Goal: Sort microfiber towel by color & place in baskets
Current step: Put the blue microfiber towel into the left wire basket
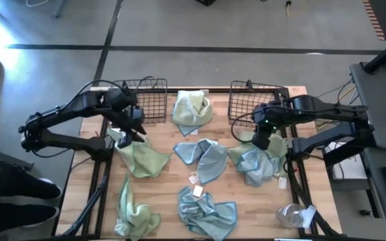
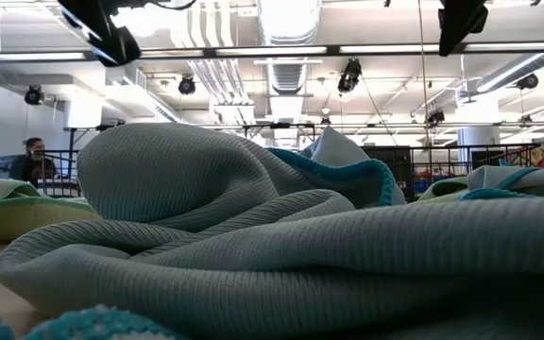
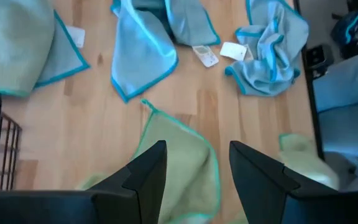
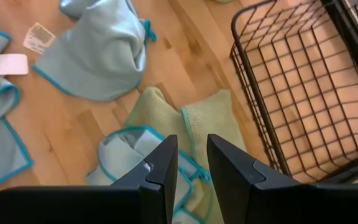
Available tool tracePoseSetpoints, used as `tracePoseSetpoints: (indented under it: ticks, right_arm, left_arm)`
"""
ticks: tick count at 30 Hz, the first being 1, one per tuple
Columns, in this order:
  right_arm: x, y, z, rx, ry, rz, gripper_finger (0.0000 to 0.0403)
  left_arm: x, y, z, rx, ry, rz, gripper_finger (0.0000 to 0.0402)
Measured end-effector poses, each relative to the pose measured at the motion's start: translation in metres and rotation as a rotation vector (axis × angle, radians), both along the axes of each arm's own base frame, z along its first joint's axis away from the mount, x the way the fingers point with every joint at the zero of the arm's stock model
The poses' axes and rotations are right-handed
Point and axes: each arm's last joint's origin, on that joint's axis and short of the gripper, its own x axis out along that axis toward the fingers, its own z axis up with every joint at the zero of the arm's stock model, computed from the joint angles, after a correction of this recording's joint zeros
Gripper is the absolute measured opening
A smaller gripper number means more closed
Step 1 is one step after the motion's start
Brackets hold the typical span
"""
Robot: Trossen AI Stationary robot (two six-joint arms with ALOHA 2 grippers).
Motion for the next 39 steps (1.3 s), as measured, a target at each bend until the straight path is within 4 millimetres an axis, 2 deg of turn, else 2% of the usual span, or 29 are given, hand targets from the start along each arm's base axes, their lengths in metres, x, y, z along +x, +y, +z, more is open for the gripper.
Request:
tracePoseSetpoints:
  ticks: [6, 12, 22, 26, 30, 34, 39]
  right_arm:
    - [0.006, 0.000, -0.007, 0.031, 0.044, -0.082, 0.0082]
    - [0.008, 0.000, -0.010, 0.031, 0.054, -0.084, 0.0082]
    - [0.004, 0.000, -0.010, 0.021, 0.094, -0.055, 0.0082]
    - [-0.004, 0.000, -0.011, 0.021, 0.161, -0.053, 0.0082]
    - [-0.011, 0.000, -0.010, 0.018, 0.209, -0.051, 0.0082]
    - [-0.015, 0.000, -0.008, 0.007, 0.195, -0.011, 0.0082]
    - [-0.020, 0.001, -0.005, -0.013, 0.185, 0.057, 0.0082]
  left_arm:
    - [0.017, 0.006, -0.021, 0.078, -0.070, -0.082, 0.0159]
    - [0.045, 0.017, -0.032, 0.111, -0.124, -0.095, 0.0159]
    - [0.117, 0.043, -0.042, 0.101, -0.291, 0.005, 0.0159]
    - [0.147, 0.053, -0.043, 0.062, -0.267, 0.008, 0.0159]
    - [0.175, 0.061, -0.052, 0.008, -0.245, -0.017, 0.0159]
    - [0.201, 0.063, -0.072, -0.054, -0.205, -0.049, 0.0159]
    - [0.224, 0.063, -0.099, -0.097, -0.122, -0.059, 0.0159]
